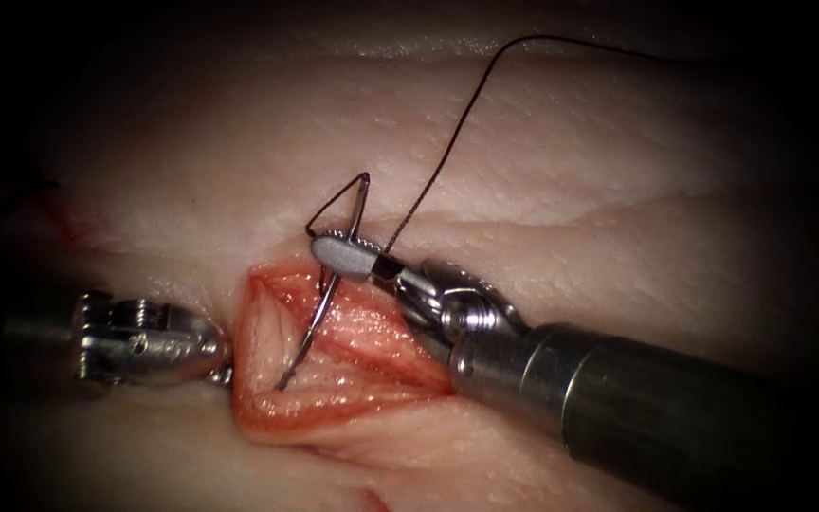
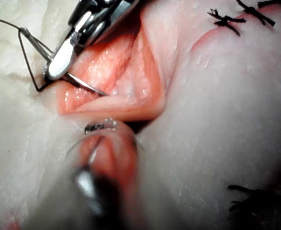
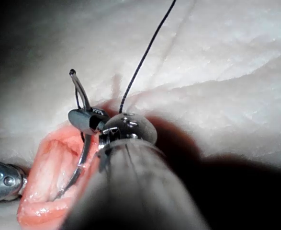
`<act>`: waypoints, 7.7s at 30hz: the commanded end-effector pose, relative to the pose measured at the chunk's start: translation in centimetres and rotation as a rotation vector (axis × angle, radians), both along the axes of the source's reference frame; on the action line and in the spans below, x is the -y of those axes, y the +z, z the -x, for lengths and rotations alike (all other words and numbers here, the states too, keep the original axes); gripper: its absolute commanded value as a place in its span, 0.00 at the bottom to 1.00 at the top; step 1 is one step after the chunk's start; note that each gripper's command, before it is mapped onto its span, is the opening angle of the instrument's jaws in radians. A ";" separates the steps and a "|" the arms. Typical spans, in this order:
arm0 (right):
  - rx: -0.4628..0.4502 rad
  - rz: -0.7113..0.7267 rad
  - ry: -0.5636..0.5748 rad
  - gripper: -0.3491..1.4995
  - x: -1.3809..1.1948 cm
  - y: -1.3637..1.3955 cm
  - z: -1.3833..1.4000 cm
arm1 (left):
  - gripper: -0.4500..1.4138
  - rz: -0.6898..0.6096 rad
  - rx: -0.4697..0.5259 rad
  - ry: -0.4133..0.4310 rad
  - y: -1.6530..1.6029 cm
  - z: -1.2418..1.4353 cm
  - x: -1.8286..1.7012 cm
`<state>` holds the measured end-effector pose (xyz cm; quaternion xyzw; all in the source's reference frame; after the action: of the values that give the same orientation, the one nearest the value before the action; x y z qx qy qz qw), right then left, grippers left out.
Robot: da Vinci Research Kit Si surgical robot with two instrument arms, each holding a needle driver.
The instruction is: Wound Closure
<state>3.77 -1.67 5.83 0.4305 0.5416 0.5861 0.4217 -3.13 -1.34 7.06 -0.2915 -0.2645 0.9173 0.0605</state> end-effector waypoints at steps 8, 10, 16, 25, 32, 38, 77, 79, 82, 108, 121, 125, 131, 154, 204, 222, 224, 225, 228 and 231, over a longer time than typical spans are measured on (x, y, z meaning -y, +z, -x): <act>0.006 -0.064 0.056 0.00 -0.32 0.09 0.13 | 0.00 -0.003 0.020 -0.024 -0.21 0.02 -0.04; 0.012 -0.067 0.068 0.00 -0.38 0.11 0.15 | 0.00 -0.003 0.024 -0.036 -0.29 0.02 -0.04; 0.028 -0.089 0.080 0.00 -0.57 0.08 0.33 | 0.00 0.011 0.045 -0.037 -0.48 0.05 -0.03; -0.072 -0.280 0.044 0.00 -0.44 0.10 0.26 | 0.00 0.023 0.045 -0.042 -0.39 0.08 -0.06; -0.187 -0.410 0.008 0.00 -0.26 0.04 0.03 | 0.00 0.033 0.039 -0.041 -0.33 0.08 -0.02; -0.263 -0.471 0.032 0.00 -0.28 -0.08 -0.01 | 0.00 0.033 0.041 -0.037 -0.27 0.07 0.01; -0.526 -0.624 0.035 0.00 -0.17 -0.66 -0.35 | 0.00 0.028 0.049 -0.023 -0.16 0.06 0.10; -0.469 -0.535 0.088 0.28 -0.23 -0.58 -0.31 | 0.00 0.030 0.053 -0.016 -0.18 0.03 0.12; -0.357 -0.444 0.105 0.67 -0.34 -0.53 -0.23 | 0.00 0.028 0.055 -0.014 -0.20 0.01 0.12; 0.270 0.045 -0.116 0.81 -1.05 -0.57 1.08 | 0.55 0.329 0.382 -0.022 -0.63 -0.09 -0.11; 0.464 0.484 -0.373 0.38 -0.75 -0.24 1.11 | 0.59 0.384 0.484 -0.046 -0.72 0.25 -0.21; 0.477 0.580 -0.383 0.28 -0.69 -0.21 1.12 | 0.50 0.389 0.498 -0.036 -0.74 0.31 -0.22; 0.478 0.662 -0.358 0.55 -0.59 -0.26 1.09 | 0.00 0.357 0.549 -0.028 -0.74 0.33 -0.29; 0.418 0.931 -0.399 0.73 -0.35 -0.74 0.70 | 0.00 -0.317 0.567 -0.152 -1.03 -0.41 0.08; 0.479 1.129 -0.580 0.00 -0.04 -0.23 0.02 | 0.00 -0.096 0.739 -0.247 -2.89 -0.89 -0.08; 0.323 1.152 -0.606 0.00 0.85 -1.78 -0.41 | 0.00 0.050 0.741 -0.402 -2.78 -1.14 0.06; 0.333 1.169 -0.597 0.10 0.78 -1.78 -0.41 | 0.00 0.058 0.745 -0.398 -2.80 -1.17 0.06; 0.365 1.179 -0.571 0.43 0.68 -1.74 -0.36 | 0.00 0.077 0.736 -0.415 -2.82 -1.23 0.03; 0.414 1.199 -0.558 0.69 0.54 -1.67 -0.25 | 0.00 0.097 0.731 -0.450 -2.84 -1.34 -0.01; 0.465 1.224 -0.552 0.79 0.42 -1.61 -0.11 | 0.00 0.114 0.733 -0.497 -2.87 -1.47 -0.08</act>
<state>3.82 -2.15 4.17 0.1025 0.5404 0.1254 0.8257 -1.56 -1.22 4.13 -0.6555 -0.1347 0.7230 0.1713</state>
